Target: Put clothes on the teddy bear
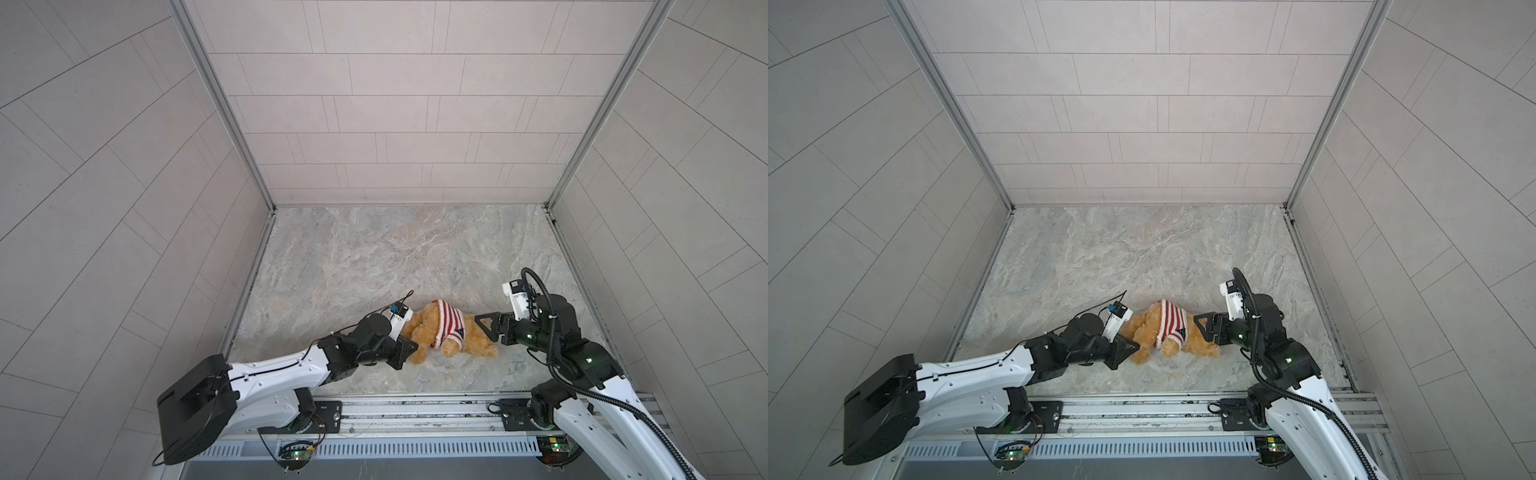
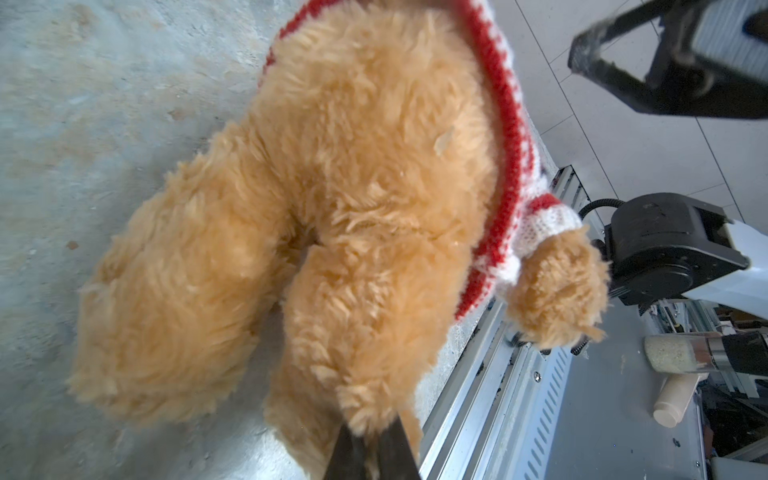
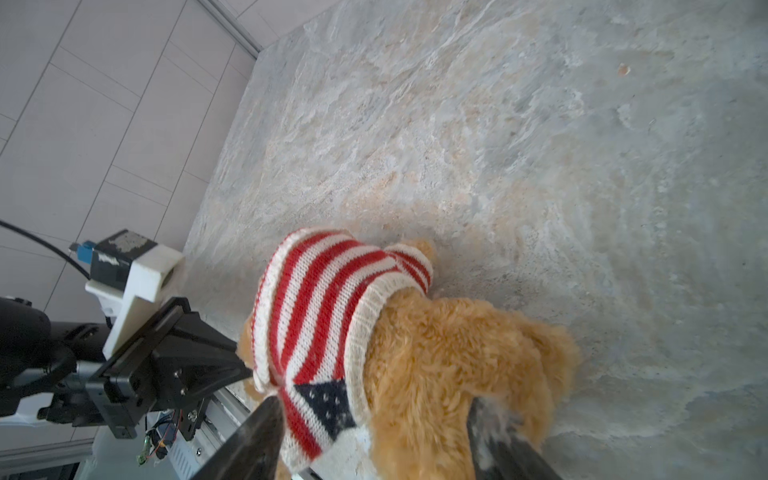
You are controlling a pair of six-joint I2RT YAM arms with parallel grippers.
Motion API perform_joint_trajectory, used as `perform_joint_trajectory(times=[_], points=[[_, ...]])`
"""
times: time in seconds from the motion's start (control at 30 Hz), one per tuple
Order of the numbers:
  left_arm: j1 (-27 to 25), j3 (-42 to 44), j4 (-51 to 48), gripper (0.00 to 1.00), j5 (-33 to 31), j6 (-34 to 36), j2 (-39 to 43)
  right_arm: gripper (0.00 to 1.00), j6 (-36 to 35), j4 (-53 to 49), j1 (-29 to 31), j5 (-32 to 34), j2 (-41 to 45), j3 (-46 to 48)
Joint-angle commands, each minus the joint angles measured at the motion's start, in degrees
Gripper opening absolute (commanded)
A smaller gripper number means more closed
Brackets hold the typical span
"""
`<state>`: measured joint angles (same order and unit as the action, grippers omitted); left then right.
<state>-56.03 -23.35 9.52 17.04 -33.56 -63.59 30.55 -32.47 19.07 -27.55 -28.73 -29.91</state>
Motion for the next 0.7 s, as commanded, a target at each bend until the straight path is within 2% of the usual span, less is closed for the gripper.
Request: perform_joint_trajectory(times=[0.0, 0.23, 0.4, 0.57, 0.67], points=[[1.7, -2.1, -2.5, 0.0, 1.5, -0.6, 1.8, 0.74, 1.5, -3.6, 2.3, 4.8, 3.1, 1.3], [2.8, -3.3, -6.5, 0.0, 1.6, 1.8, 3.9, 0.74, 4.4, 2.4, 7.0, 7.6, 1.4, 6.4], [2.8, -2.1, -4.2, 0.0, 2.0, 1.0, 3.4, 0.72, 2.4, 5.1, 11.2, 12.6, -4.8, 6.8], [2.8, -1.7, -2.2, 0.0, 2.8, 0.8, 2.7, 0.67, 2.8, 9.7, 13.0, 14.9, -9.4, 8.3], [2.8, -1.1, -1.8, 0.0, 2.9, 0.9, 3.1, 0.57, 2.7, 10.6, 13.3, 17.5, -10.8, 8.5]])
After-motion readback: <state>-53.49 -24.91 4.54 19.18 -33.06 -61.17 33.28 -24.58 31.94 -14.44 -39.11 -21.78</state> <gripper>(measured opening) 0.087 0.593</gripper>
